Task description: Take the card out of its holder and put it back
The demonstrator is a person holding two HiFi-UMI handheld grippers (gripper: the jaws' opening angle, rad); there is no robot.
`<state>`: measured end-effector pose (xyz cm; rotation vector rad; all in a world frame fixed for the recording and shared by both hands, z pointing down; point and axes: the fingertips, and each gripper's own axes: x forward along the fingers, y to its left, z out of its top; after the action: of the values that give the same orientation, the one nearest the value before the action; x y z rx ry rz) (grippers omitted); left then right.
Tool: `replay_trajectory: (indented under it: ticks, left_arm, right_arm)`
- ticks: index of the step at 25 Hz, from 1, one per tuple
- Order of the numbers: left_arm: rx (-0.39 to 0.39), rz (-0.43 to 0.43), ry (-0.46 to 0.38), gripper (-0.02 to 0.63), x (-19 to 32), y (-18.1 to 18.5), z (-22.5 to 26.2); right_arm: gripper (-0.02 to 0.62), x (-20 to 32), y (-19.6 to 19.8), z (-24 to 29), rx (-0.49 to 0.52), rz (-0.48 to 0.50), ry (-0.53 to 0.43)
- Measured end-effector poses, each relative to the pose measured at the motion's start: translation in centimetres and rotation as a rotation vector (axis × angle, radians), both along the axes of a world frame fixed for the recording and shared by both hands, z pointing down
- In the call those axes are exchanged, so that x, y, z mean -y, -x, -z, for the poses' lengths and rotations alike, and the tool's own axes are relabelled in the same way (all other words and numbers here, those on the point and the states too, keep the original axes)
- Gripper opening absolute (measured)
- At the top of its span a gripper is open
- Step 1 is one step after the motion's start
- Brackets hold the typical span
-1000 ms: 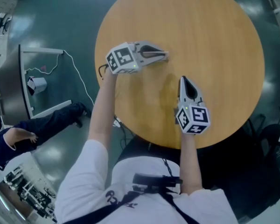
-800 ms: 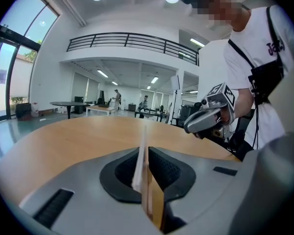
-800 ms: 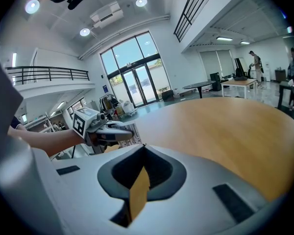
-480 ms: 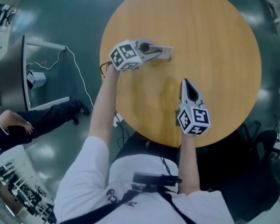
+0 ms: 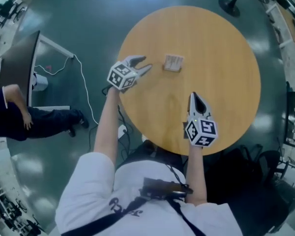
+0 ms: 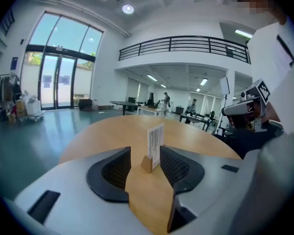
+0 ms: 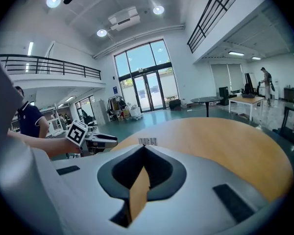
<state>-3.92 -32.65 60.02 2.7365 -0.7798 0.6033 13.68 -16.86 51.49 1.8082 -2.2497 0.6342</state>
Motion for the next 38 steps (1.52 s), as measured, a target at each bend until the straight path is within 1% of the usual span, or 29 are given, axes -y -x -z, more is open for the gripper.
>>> replay_trajectory:
  ticks: [2, 5, 8, 11, 12, 14, 16, 19, 21, 23, 25, 27, 30, 32, 35, 38]
  left_arm:
    - [-0.038, 0.084, -0.034, 0.181, -0.9, 1.8, 1.5]
    - [-0.136, 0.213, -0.074, 0.181, -2.8, 4.2, 4.2]
    - [-0.205, 0.293, -0.110, 0.180, -6.2, 5.9, 7.6]
    - [-0.222, 0.369, -0.171, 0.176, -8.3, 6.9, 12.6]
    - [-0.222, 0.400, -0.187, 0.175, -8.9, 6.7, 13.8]
    - [-0.216, 0.443, -0.206, 0.172, -10.5, 5.5, 14.9]
    - [-0.211, 0.448, -0.226, 0.163, -12.1, 4.4, 15.8]
    - [-0.222, 0.459, -0.275, 0.151, -14.0, 4.0, 18.1]
    - [-0.235, 0.483, -0.312, 0.092, -14.6, 4.1, 19.4]
    - [-0.247, 0.499, -0.343, 0.041, -15.4, 3.8, 20.7]
    - [-0.256, 0.504, -0.365, 0.012, -16.7, 2.8, 21.7]
    - [-0.252, 0.506, -0.369, 0.012, -18.4, 1.5, 22.0]
    - [-0.228, 0.490, -0.398, 0.012, -19.8, -0.4, 23.3]
    - [-0.237, 0.486, -0.403, 0.012, -20.7, -1.7, 24.4]
    - [-0.267, 0.497, -0.388, 0.012, -22.5, -3.3, 25.2]
    - [-0.257, 0.500, -0.386, 0.012, -24.0, -4.2, 25.1]
  right_arm:
    - [0.020, -0.3, 0.9, 1.0, -0.023, 0.009, -0.031]
    - [0.020, -1.0, 2.5, 2.3, -0.055, 0.000, -0.077]
    - [0.020, -2.3, 4.6, 4.2, -0.075, -0.008, -0.118]
    - [0.020, -1.6, 7.8, 7.8, -0.033, 0.073, -0.182]
    - [0.020, -1.6, 8.2, 8.9, -0.015, 0.091, -0.200]
    - [0.020, -2.0, 7.2, 10.2, -0.024, 0.060, -0.223]
    - [0.019, -2.6, 6.3, 11.3, -0.077, 0.024, -0.240]
    - [0.018, -2.9, 7.2, 13.5, -0.131, 0.049, -0.294]
    - [0.018, -2.7, 8.3, 14.9, -0.141, 0.088, -0.336]
    - [0.018, -3.0, 9.0, 15.9, -0.124, 0.116, -0.370]
    - [0.018, -4.0, 9.0, 16.2, -0.104, 0.121, -0.384]
    - [0.018, -5.6, 8.5, 16.2, -0.100, 0.123, -0.387]
    - [0.018, -7.3, 7.6, 17.0, -0.084, 0.129, -0.407]
    - [0.018, -8.1, 6.7, 17.4, -0.072, 0.127, -0.409]
    - [0.018, -9.4, 5.4, 17.3, -0.072, 0.145, -0.398]
    - [0.018, -10.4, 4.3, 17.3, -0.061, 0.150, -0.400]
